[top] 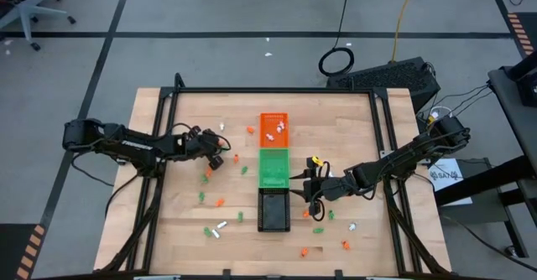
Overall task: Sort Halloween decoration
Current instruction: Put the orange skeleton toy into the black bin
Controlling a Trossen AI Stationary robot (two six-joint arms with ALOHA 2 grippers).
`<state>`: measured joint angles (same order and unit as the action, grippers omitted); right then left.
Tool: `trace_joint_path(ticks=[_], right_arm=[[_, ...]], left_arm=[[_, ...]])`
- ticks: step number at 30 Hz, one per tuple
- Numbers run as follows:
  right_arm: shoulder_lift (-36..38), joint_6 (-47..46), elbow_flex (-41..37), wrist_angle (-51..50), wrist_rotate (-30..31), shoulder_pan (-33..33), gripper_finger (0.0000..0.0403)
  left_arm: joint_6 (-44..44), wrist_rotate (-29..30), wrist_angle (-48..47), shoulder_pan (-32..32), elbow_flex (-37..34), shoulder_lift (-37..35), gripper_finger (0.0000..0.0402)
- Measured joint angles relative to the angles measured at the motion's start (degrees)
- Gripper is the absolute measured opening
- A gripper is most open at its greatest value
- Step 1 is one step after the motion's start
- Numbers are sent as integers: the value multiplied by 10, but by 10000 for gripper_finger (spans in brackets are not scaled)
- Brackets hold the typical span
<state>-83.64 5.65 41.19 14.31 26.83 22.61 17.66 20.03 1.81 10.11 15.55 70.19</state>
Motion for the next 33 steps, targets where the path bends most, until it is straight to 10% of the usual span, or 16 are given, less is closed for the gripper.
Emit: trace_joint_path(ticks=[33], right_arm=[[-4,-48,0,190,-33,-7,169]], left_arm=[[-211,-59,385,-245,64,-14,13]])
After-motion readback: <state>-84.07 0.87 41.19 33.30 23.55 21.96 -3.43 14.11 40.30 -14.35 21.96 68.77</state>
